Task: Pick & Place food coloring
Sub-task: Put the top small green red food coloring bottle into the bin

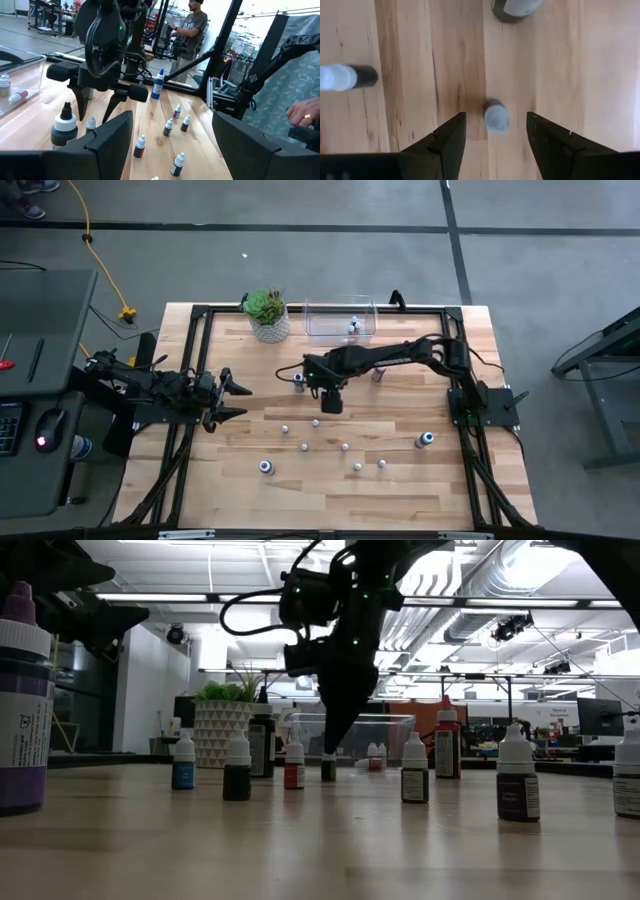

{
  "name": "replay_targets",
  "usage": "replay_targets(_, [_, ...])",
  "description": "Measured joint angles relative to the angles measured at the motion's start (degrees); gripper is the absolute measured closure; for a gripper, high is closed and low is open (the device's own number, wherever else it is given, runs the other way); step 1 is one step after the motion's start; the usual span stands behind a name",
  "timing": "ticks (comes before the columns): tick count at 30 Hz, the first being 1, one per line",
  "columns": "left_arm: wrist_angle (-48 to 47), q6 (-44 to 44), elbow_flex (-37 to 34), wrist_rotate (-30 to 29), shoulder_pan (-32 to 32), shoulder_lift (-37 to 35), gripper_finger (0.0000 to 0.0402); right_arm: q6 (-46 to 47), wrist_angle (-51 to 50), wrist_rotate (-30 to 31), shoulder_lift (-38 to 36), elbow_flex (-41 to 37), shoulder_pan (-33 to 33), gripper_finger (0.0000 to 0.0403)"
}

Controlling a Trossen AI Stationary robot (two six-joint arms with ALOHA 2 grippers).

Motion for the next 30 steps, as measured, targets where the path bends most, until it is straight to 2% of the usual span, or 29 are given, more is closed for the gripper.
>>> replay_targets(6, [-0.02,0.0,0.0,0.0,-0.01,0.0,0.013,0.99,0.95,-1.2,0.51,0.0,-0.04,0.0208])
replay_targets(13, [-0.02,0.0,0.0,0.0,-0.01,0.01,0.013,1.04,0.05,0.38,0.55,0.0,-0.04,0.0217])
replay_targets(25, [-0.02,0.0,0.0,0.0,-0.01,0.02,0.013,1.03,-0.31,0.7,0.55,0.0,-0.04,0.0311])
replay_targets(30, [-0.02,0.0,0.0,0.0,-0.01,0.02,0.013,1.03,-0.28,0.66,0.55,0.0,-0.09,0.0338])
